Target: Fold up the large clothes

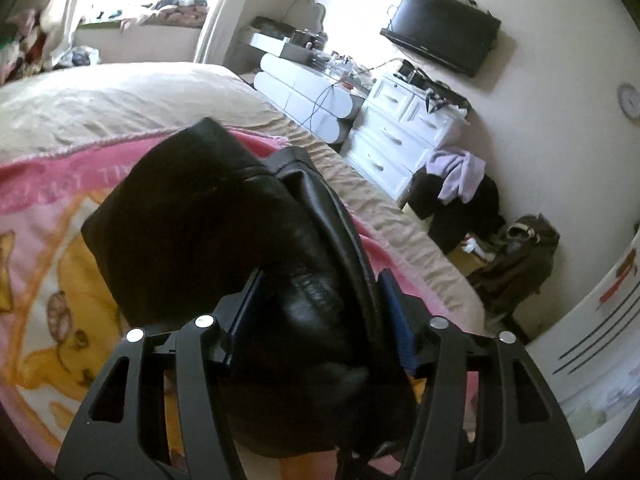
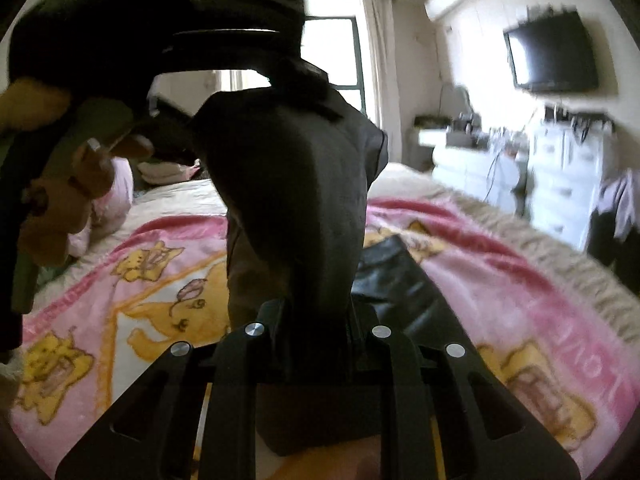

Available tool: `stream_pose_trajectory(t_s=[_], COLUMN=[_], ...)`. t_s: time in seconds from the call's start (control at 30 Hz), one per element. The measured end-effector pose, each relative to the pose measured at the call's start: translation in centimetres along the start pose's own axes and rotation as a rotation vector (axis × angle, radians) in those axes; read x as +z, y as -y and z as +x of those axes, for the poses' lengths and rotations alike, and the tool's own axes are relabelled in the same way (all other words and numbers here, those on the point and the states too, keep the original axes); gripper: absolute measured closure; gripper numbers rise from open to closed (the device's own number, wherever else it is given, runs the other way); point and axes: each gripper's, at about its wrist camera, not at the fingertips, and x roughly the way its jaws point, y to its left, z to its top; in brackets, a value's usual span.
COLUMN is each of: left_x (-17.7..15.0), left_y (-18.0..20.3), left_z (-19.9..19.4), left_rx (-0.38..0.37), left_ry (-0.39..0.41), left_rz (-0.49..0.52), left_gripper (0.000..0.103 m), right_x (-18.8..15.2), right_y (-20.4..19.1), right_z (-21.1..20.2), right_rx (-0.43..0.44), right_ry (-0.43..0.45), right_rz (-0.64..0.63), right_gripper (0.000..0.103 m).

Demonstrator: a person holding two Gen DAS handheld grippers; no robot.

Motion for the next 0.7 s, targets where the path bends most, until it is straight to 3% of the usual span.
stream_pose_trajectory(t_s=[0.1,0.17,0.27,0.4,0.47,0.53,0.6,0.7], left_x=[-0.4,-0.5,-0.6,-2.4,-3.7,-4.9,-6.1,-6.8], left_y=[-1.5,-2.2,-4.2,-7.6,-8.6,-8.9,-8.8,-7.5], left_z=[-0.1,0.0,-0.2,1.2,2.9,4.6,5.8,6.5], left_rx=[-0.033,-0.044,-0.045,0.071,0.11,0.139,0.168,0.245], left_ry=[0.021,0.038,0.063,0.024,-0.036,-0.088,-0.124,-0.127], left_rz=[-0.066,-0.102,-0.184,-0.262,-0.275,-0.265,-0.239,-0.139], left_gripper=[0.044,0.042,0.039,0.036,0.036,0.036,0.036,0.033], right_x=[-0.1,-0.6,-3.7,-8.7,-8.5,-6.6,-4.6,-1.0], right_y=[2.4,4.6,9.0,12.7,12.8,12.1,11.8,11.8], right_z=[0.7,1.8,4.8,7.5,7.3,6.2,4.8,2.8], right_rx=[0.085,0.179,0.301,0.466,0.493,0.477,0.401,0.276], right_ry=[-0.054,-0.124,-0.28,-0.425,-0.449,-0.46,-0.429,-0.344], right_rz=[0.126,0.292,0.645,0.995,1.02,0.942,0.851,0.698], right_gripper=[0.086,0.085,0.084,0.076,0.062,0.028,0.006,0.006])
